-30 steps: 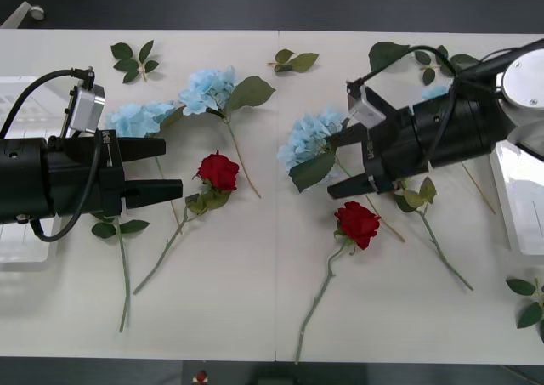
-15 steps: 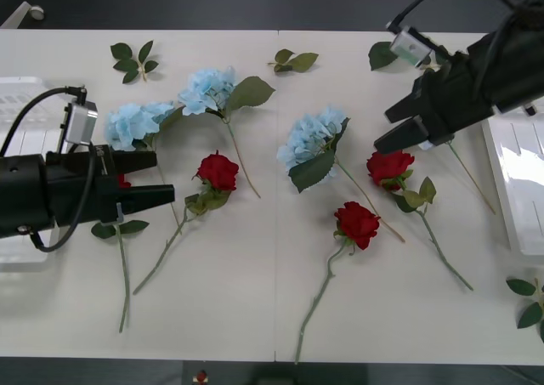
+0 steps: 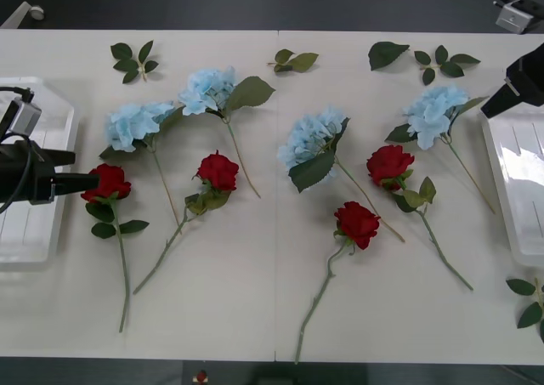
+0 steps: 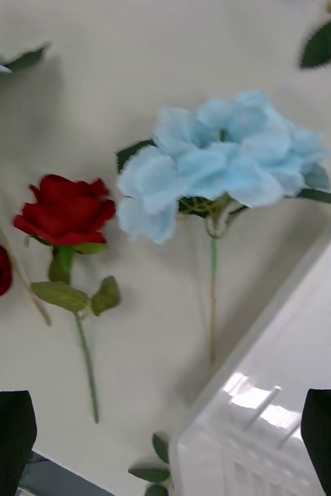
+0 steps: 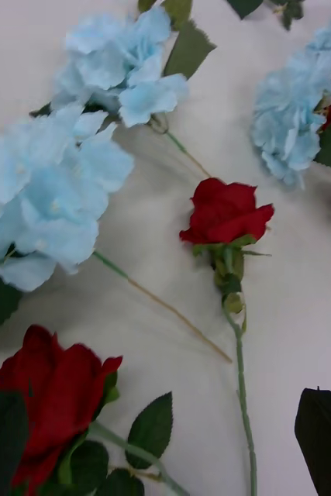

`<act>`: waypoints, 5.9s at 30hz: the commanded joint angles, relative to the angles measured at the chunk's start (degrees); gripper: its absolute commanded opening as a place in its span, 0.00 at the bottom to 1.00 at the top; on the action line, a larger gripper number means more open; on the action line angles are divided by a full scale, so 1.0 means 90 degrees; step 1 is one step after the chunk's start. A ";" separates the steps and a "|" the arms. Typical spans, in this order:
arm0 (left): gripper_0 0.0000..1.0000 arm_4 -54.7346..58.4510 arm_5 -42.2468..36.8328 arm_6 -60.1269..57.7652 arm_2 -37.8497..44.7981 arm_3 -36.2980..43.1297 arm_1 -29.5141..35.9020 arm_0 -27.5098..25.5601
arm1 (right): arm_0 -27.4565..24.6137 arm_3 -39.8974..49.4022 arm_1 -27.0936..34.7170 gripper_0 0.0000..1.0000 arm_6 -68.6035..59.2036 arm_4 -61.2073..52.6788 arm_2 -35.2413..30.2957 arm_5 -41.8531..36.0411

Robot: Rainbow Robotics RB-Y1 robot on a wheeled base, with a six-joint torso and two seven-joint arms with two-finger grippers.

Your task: Put the red flowers into the right box and the blue flowers into the left box

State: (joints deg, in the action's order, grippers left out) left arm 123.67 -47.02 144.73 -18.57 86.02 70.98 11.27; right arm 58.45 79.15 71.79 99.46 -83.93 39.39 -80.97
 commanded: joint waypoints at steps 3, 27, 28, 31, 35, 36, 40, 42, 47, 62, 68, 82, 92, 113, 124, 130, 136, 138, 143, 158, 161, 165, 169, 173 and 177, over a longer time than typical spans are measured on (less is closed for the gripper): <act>1.00 -0.1153 -0.0303 -0.1628 -0.0016 -0.0017 0.0160 0.0057 | -0.0293 -0.0259 -0.0145 1.00 0.1195 0.0791 0.0135 0.0412; 1.00 -0.5704 -0.0761 -0.5593 -0.0016 0.0510 -0.1529 0.0154 | -0.0830 -0.2261 -0.2029 1.00 0.1546 0.2470 0.0135 0.1965; 1.00 -0.5919 -0.0752 -0.5681 -0.0016 0.0510 -0.1656 0.0174 | -0.0830 -0.2368 -0.2137 1.00 0.1566 0.2500 0.0135 0.2033; 1.00 -0.6417 -0.0761 -0.5857 -0.0016 0.0500 -0.1900 0.0203 | -0.0830 -0.2642 -0.2313 1.00 0.1615 0.2509 0.0135 0.2190; 1.00 -0.7052 -0.0761 -0.5954 -0.0016 0.0481 -0.2232 0.0223 | -0.0840 -0.2935 -0.2508 1.00 0.1703 0.2519 0.0135 0.2385; 0.98 -0.7120 -0.0761 -0.5974 -0.0016 0.0471 -0.2261 0.0232 | -0.0830 -0.2954 -0.2537 1.00 0.1703 0.2519 0.0135 0.2414; 0.74 -0.7511 -0.0761 -0.6081 -0.0016 0.0451 -0.2467 0.0262 | -0.0830 -0.3130 -0.2694 1.00 0.1761 0.2578 0.0135 0.2580; 0.48 -0.7686 -0.0761 -0.6130 -0.0016 0.0451 -0.2564 0.0262 | -0.0830 -0.3218 -0.2762 1.00 0.1771 0.2568 0.0135 0.2658; 0.00 -0.7843 -0.0771 -0.6218 -0.0016 0.0451 -0.2672 0.0272 | -0.0830 -0.3335 -0.2899 1.00 0.1791 0.2627 0.0135 0.2746; 0.00 -0.6300 -0.1748 -0.6237 0.0540 0.1194 -0.1988 0.0272 | -0.0830 -0.3657 -0.3133 0.00 0.1830 0.2832 0.0135 0.2961; 0.00 -0.5323 -0.2783 -0.6120 0.1624 0.1770 -0.1549 -0.0021 | -0.0830 -0.3667 -0.3123 0.00 0.1839 0.2802 0.0135 0.2961; 0.00 -0.2686 -0.2480 -0.5046 0.3040 0.3039 -0.1500 -0.0490 | -0.0801 -0.2964 -0.1649 0.00 0.2533 -0.0020 -0.1203 0.1643; 0.00 -0.0938 -0.0273 -0.3191 0.1624 0.3186 -0.1500 -0.0451 | -0.0830 -0.3062 -0.1570 0.00 0.2679 -0.0010 -0.1193 0.1604; 0.00 0.0663 0.2276 -0.0622 -0.0632 0.3332 -0.3424 -0.0109 | -0.0830 -0.3657 -0.2342 0.12 0.2699 0.0332 -0.0275 0.2766; 0.00 0.0497 0.3350 -0.0593 -0.1042 0.3244 -0.4088 0.0174 | -0.0830 -0.3687 -0.2274 1.00 0.2884 0.0429 -0.0275 0.2580; 0.00 0.0458 0.3399 -0.0534 -0.1042 0.3117 -0.4283 0.0281 | -0.0830 -0.3687 -0.1795 1.00 0.3851 -0.0586 -0.0265 0.2385; 0.00 0.0458 0.3545 -0.0485 -0.1042 0.3078 -0.4478 0.0340 | -0.0860 -0.3677 -0.1063 1.00 0.5091 -0.2832 -0.0275 0.1838; 0.00 0.0458 0.3545 -0.0466 -0.1042 0.3030 -0.4537 0.0369 | -0.0947 -0.3677 -0.0867 1.00 0.5472 -0.3789 -0.0275 0.1613; 0.00 0.0458 0.3545 -0.0437 -0.1042 0.2961 -0.4654 0.0418 | -0.1465 -0.3228 -0.0545 1.00 0.6171 -0.6182 -0.0275 0.0940; 0.00 0.0458 0.3545 -0.0427 -0.1100 0.2961 -0.4830 0.0457 | -0.4688 0.0415 -0.0721 1.00 0.6171 -0.7852 -0.2101 0.1135; 0.00 0.0458 0.3545 -0.0427 -0.1159 0.2961 -0.4869 0.0467 | -0.4883 0.0913 -0.1033 1.00 0.6171 -0.7842 -0.2111 0.1526; 0.00 0.0448 0.3545 -0.0427 -0.1218 0.2961 -0.4976 0.0467 | -0.4971 0.1411 -0.1629 1.00 0.6171 -0.7276 -0.2082 0.2170; 0.00 0.0448 0.3545 -0.0407 -0.1276 0.2961 -0.5035 0.0477 | -0.5020 0.1606 -0.2215 1.00 0.6171 -0.6748 -0.1974 0.2571; 0.00 0.0439 0.3545 -0.0388 -0.1345 0.2961 -0.5074 0.0477 | -0.5020 0.1772 -0.2781 1.00 0.6171 -0.6231 -0.1847 0.2922; 0.00 0.0439 0.3545 -0.0368 -0.1384 0.2961 -0.5084 0.0486 | -0.5000 0.1821 -0.3162 1.00 0.6171 -0.5957 -0.1837 0.2990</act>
State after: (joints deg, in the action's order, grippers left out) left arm 128.00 -15.31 138.32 -30.76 111.60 25.75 13.94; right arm 12.95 93.59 44.41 154.87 -138.51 23.35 -54.04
